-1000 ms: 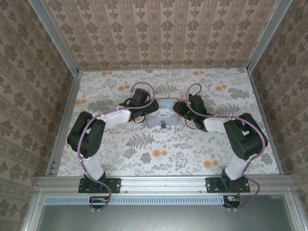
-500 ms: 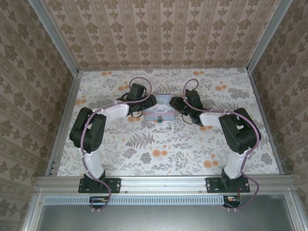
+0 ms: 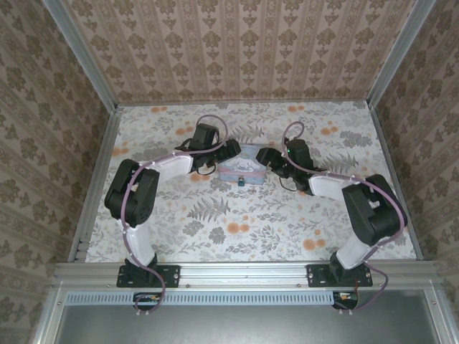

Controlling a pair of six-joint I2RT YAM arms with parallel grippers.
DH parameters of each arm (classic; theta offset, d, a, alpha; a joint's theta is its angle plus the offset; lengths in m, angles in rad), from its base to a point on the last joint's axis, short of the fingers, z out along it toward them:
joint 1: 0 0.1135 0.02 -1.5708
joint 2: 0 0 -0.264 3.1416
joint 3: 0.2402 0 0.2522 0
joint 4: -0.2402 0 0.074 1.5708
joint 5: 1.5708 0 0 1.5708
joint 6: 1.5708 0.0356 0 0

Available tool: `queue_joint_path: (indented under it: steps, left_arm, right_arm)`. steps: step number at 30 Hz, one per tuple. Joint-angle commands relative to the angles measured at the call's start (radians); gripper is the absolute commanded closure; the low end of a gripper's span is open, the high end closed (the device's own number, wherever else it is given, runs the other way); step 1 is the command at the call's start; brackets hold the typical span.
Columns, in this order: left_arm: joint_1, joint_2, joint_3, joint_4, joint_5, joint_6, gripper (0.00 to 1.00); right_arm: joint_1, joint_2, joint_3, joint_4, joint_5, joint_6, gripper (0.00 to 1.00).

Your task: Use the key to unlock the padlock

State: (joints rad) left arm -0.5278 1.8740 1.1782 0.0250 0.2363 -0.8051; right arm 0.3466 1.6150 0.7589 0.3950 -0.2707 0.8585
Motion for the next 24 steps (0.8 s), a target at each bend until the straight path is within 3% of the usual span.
queue_joint_path:
  steps: [1, 5, 11, 24]
  left_arm:
    - [0.047, -0.072, -0.038, 0.015, 0.026, 0.005, 0.07]
    - [0.095, -0.152, -0.086, 0.0, 0.027, 0.026, 0.06]
    - [0.096, -0.292, -0.187, -0.046, 0.023, 0.067, 0.05]
    - [0.023, -0.442, -0.341, -0.028, 0.017, 0.028, 0.04]
  right_arm:
    - [-0.004, -0.095, -0.062, -0.101, -0.053, -0.101, 0.28]
    - [0.012, -0.144, -0.141, -0.13, -0.1, -0.124, 0.32]
    - [0.096, -0.147, -0.194, -0.102, -0.095, -0.1, 0.35]
    - [0.105, -0.009, -0.035, -0.098, -0.069, -0.102, 0.37]
